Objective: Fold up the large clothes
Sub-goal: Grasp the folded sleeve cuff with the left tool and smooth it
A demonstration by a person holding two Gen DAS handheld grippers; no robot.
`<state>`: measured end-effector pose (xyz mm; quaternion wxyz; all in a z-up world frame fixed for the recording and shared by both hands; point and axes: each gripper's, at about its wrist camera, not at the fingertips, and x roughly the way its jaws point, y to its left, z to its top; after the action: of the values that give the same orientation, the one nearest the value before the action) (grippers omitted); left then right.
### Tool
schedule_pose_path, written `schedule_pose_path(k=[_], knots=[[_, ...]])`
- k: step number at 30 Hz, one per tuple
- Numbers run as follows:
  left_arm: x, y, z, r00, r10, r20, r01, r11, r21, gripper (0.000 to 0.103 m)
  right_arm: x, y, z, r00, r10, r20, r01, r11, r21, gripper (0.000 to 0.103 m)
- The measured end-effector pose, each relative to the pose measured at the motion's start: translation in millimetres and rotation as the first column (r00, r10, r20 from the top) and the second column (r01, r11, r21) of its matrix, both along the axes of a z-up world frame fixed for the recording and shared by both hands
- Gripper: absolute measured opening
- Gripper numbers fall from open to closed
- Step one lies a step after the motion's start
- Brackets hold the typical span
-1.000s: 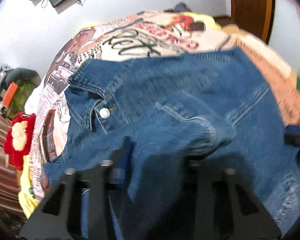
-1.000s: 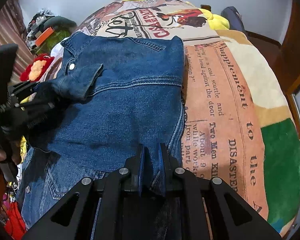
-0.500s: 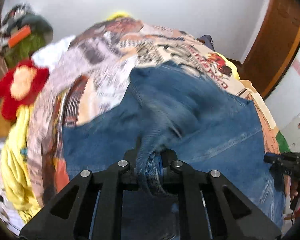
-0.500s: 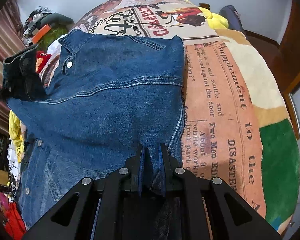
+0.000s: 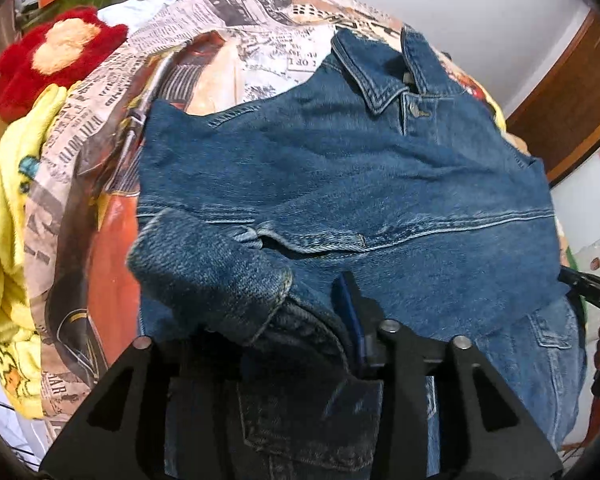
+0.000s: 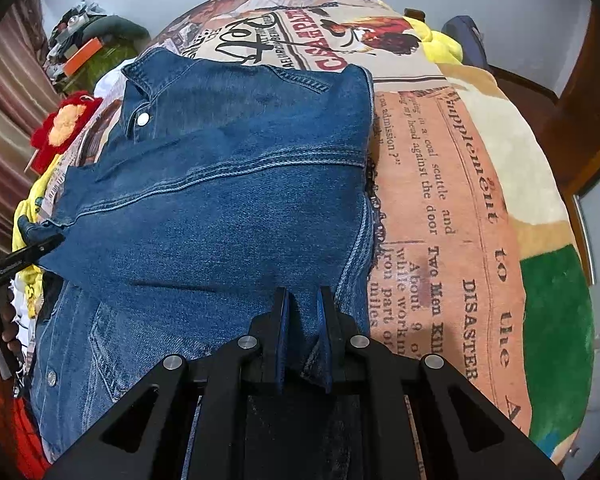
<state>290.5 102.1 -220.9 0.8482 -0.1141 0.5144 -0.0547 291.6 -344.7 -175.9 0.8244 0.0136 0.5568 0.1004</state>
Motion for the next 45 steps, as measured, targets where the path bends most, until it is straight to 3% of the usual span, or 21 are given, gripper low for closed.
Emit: schedule_pose_path(k=[4,7,12,15,17,20,26,28,30,31,32,33,35,39,45], knots=[[-11.9,8.5,11.3,1.0,0.019,0.011,-0.02,0.998,0.066,0.056,1.1,2.1,2.9,1.0,0.011,-0.006,-0.011,1.0,-0.023,0.01],[-18.1,19.1,21.5,1.0,0.012,0.011,-0.012,0.998,0.059,0.057,0.1,9.1,11.3,0.999,0.044,0.003,-0.044,0.997,-0.06,0.01],[-22.8,20.3,39.1,0.998,0.0,0.067,-0.012,0.986,0.166,0.064,-0.5,36.2,38.5,0.985,0.137,0.109,-0.126,0.986,-0.105,0.01],[-23.2,20.7,45.3,0.995,0.014,0.1,-0.041,0.962,0.269,0.064,4.8,53.9,40.1,0.976,0.177,0.129,-0.16,0.979,-0.127,0.01],[-23.5,25.4,45.7,0.994,0.03,0.103,-0.058,0.959,0.278,0.064,10.1,64.7,30.7,0.975,0.195,0.109,-0.178,0.972,-0.151,0.01],[-23.9,30.6,36.9,0.997,0.022,0.075,-0.038,0.973,0.226,0.064,12.0,73.7,17.4,0.97,0.209,0.123,-0.183,0.964,-0.194,0.01],[-19.6,19.6,-6.1,0.999,-0.005,-0.036,0.014,0.968,0.251,0.065,5.5,71.8,10.7,0.953,0.243,0.184,-0.2,0.954,-0.223,0.01],[-20.1,21.0,-17.2,0.999,0.012,-0.052,0.0,0.972,0.236,0.068,5.0,68.8,10.5,0.952,0.243,0.185,-0.201,0.955,-0.22,0.01],[-23.2,22.0,-23.1,0.998,0.041,-0.041,-0.029,0.966,0.257,0.081,4.1,65.0,11.0,0.952,0.245,0.185,-0.205,0.956,-0.21,0.011],[-25.5,21.3,-24.0,0.998,0.047,-0.029,-0.037,0.961,0.273,0.082,3.3,64.4,11.0,0.952,0.245,0.185,-0.206,0.956,-0.209,0.014],[-28.0,19.6,-24.7,0.999,0.045,-0.02,-0.037,0.957,0.288,0.082,2.6,62.9,11.1,0.952,0.243,0.186,-0.201,0.955,-0.22,0.029],[-30.3,17.8,-25.5,0.999,0.04,-0.015,-0.034,0.952,0.303,0.082,1.6,61.1,11.3,0.953,0.232,0.195,-0.178,0.949,-0.259,0.06],[-33.2,14.9,-27.0,1.0,0.028,-0.011,-0.023,0.946,0.324,0.082,-1.1,55.0,11.7,0.954,0.2,0.224,-0.111,0.928,-0.355,0.097],[-35.1,20.3,-20.1,0.999,0.032,-0.012,-0.027,0.954,0.298,0.082,-2.5,29.2,6.6,0.974,0.16,0.162,-0.102,0.943,-0.318,0.096],[-29.4,41.0,13.8,0.998,0.048,0.042,-0.056,0.974,0.218,0.081,2.5,-4.7,26.6,0.985,0.074,0.156,-0.053,0.989,-0.136,0.096]])
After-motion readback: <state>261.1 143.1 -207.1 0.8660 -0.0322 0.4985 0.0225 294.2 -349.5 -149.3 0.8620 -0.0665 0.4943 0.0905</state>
